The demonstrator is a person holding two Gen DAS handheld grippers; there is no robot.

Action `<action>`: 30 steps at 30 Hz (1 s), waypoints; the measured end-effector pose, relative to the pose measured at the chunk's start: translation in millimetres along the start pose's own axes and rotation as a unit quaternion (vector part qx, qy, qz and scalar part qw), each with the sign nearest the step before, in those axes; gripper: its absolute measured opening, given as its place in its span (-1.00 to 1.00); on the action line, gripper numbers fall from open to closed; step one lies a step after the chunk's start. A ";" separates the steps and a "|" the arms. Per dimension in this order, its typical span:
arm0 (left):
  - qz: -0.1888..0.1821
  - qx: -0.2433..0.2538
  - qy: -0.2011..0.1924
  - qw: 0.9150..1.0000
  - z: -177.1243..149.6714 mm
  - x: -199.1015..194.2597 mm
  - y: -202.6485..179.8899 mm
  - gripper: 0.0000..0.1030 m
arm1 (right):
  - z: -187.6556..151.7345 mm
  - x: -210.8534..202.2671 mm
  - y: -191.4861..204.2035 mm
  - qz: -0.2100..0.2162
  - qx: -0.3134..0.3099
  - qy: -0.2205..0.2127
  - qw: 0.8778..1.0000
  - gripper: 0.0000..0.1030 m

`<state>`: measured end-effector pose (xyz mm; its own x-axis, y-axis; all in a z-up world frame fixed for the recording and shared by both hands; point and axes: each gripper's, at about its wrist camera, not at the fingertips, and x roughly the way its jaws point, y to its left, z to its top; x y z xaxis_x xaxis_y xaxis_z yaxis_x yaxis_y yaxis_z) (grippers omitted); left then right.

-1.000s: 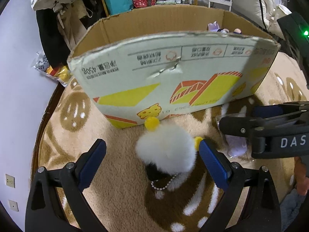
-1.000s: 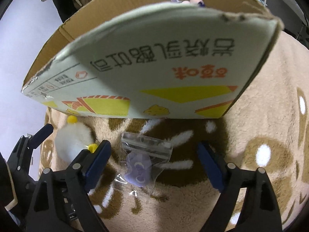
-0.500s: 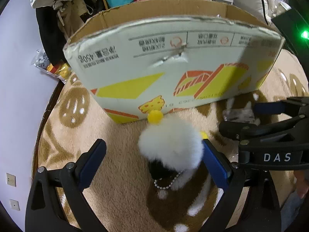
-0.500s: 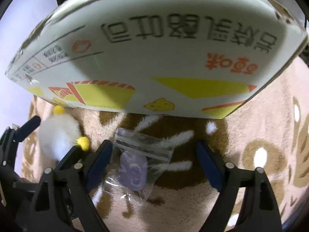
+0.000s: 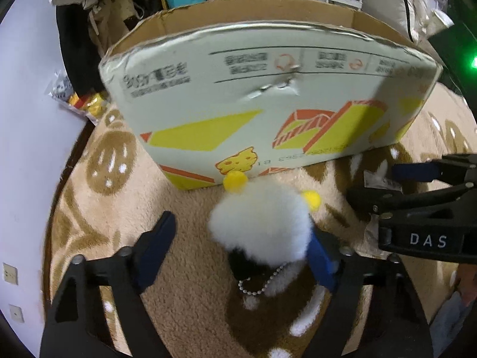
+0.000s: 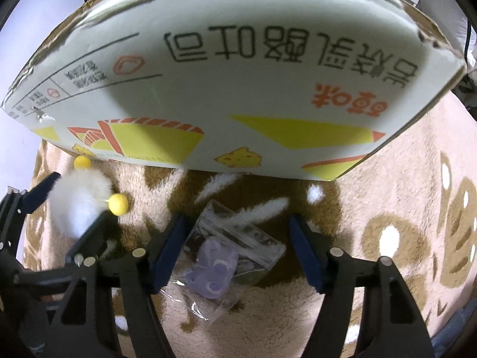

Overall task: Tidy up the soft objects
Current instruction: 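Grasp the white pom-pom keychain with the left tool while the right tool grasps the clear bag with purple item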

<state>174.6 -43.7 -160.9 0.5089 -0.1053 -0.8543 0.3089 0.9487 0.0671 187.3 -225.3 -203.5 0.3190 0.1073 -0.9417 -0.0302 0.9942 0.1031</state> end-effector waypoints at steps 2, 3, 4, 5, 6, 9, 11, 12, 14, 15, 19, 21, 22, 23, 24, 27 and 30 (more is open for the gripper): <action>-0.004 -0.003 0.004 1.000 -0.1 3.0 1.3 0.30 | 0.1 -1.0 -1.8 0.004 0.004 0.000 1.000 0.35; -0.006 -0.001 0.003 1.000 -0.4 3.6 0.9 0.23 | 0.1 -0.8 -2.4 0.007 0.006 0.000 1.000 0.33; -0.007 0.002 0.003 1.000 -0.4 3.6 0.2 0.16 | 0.4 -1.2 -4.5 0.009 0.007 0.000 1.000 0.27; -0.008 0.007 0.001 1.000 -0.3 3.0 -1.7 0.13 | 0.8 -1.8 -6.2 0.011 0.010 0.000 1.000 0.24; -0.007 0.012 -0.001 1.000 0.0 2.9 -2.9 0.09 | 1.2 -2.2 -7.6 0.013 0.011 0.000 1.000 0.23; -0.007 0.017 -0.002 1.000 0.0 3.1 -6.4 0.06 | 3.5 -0.9 -16.1 0.032 0.022 0.004 0.999 0.23; -0.010 0.013 0.000 1.000 -0.4 4.0 -5.3 0.06 | 4.4 0.5 -19.4 0.038 0.024 0.007 0.999 0.23; -0.012 0.010 0.001 1.000 -0.3 5.0 -6.8 0.06 | 5.3 1.1 -19.7 0.040 0.023 0.008 0.999 0.23; -0.016 0.005 0.001 1.000 0.2 6.3 -5.0 0.06 | 5.8 1.3 -20.6 0.041 0.023 0.007 0.999 0.23; -0.017 0.004 0.001 1.000 -1.6 5.3 -4.5 0.06 | 5.8 1.4 -21.1 0.041 0.023 0.007 0.999 0.23; -0.019 0.003 -0.001 1.000 -0.8 6.8 -4.7 0.03 | 10.4 -2.9 -36.9 0.042 0.022 0.007 0.999 0.23; -0.033 0.002 -0.005 0.999 -2.5 9.1 1.6 -0.18 | 10.9 -3.3 -38.2 0.041 0.020 0.007 0.999 0.23; -0.042 0.000 -0.004 0.999 -1.4 11.2 3.9 -0.22 | 7.9 -5.6 -36.4 0.040 0.019 0.006 0.999 0.22; -0.044 0.001 -0.007 0.999 -1.7 10.2 4.1 -0.23 | 6.9 -5.0 -34.7 0.038 0.016 0.005 0.999 0.20; -0.045 0.003 -0.009 0.999 -2.1 9.0 3.8 -0.24 | 4.5 -3.1 -30.5 0.034 0.015 0.002 0.999 0.13; -0.052 0.002 -0.012 0.999 -2.7 6.2 4.6 -0.26 | 1.5 -4.6 -26.1 0.033 0.024 -0.007 0.999 -0.08; -0.047 0.002 -0.015 0.999 -3.8 1.3 4.0 -0.26 | 1.4 -6.5 -31.1 0.038 0.031 -0.007 0.999 -0.16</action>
<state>173.4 -38.9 -163.7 0.5009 -0.2028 -0.8414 0.3598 0.9330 -0.0107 187.5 -257.0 -200.1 0.3316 0.1823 -0.9256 0.0038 0.9809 0.1946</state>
